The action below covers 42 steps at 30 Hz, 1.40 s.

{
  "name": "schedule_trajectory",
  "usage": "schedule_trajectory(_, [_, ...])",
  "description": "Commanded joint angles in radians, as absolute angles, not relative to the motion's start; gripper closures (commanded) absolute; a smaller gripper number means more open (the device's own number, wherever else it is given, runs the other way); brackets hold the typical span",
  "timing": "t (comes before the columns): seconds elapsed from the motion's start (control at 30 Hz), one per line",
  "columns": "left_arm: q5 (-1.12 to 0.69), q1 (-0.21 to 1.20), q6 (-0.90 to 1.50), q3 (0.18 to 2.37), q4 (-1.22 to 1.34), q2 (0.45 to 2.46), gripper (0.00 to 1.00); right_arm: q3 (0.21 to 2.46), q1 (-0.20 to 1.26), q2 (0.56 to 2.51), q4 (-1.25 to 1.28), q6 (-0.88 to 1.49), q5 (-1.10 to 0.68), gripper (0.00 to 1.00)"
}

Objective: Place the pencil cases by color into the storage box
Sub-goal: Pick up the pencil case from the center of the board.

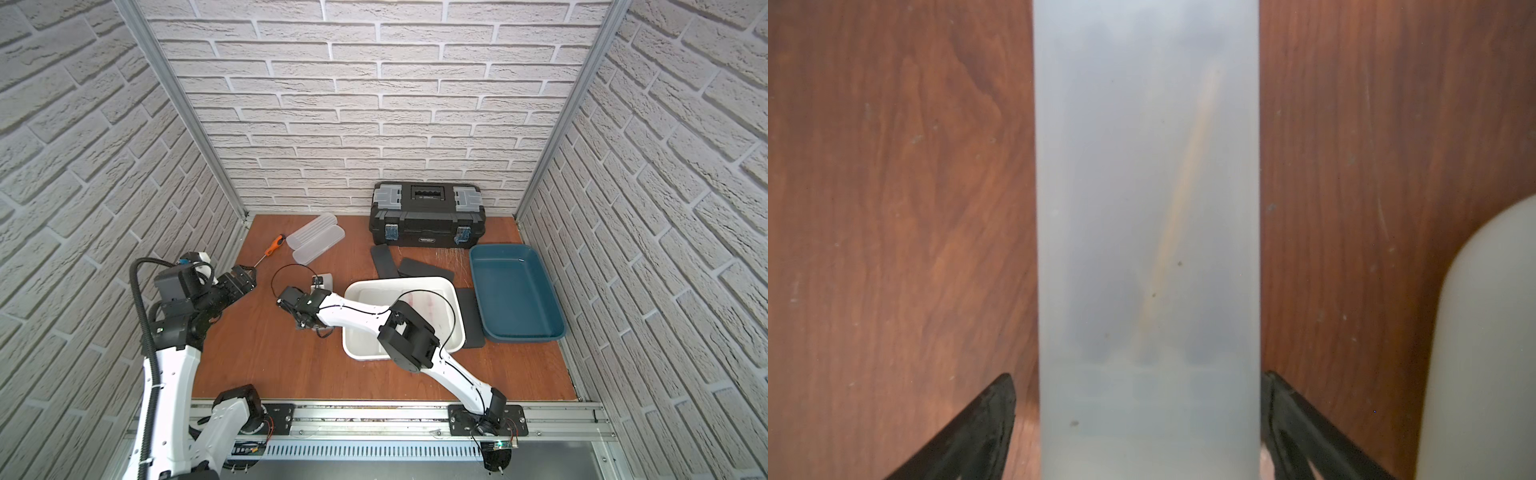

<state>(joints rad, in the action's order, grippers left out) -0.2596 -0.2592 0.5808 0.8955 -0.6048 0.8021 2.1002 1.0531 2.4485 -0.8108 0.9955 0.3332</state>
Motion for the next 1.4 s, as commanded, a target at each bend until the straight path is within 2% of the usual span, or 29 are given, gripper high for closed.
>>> schedule_trajectory(0.0, [-0.281,-0.264,0.587,0.880,-0.560,0.793,0.02,2.118,1.039,2.465,-0.819,1.026,0.321,0.11])
schedule_trajectory(0.87, [-0.303,-0.265,0.600,0.871,-0.540,0.790,0.02,2.210,1.043,2.560,-0.898,0.940,0.275,0.24])
schedule_trajectory(1.37, [-0.330,-0.265,0.587,0.886,-0.541,0.785,0.02,2.210,1.066,2.463,-0.878,0.875,0.333,0.34])
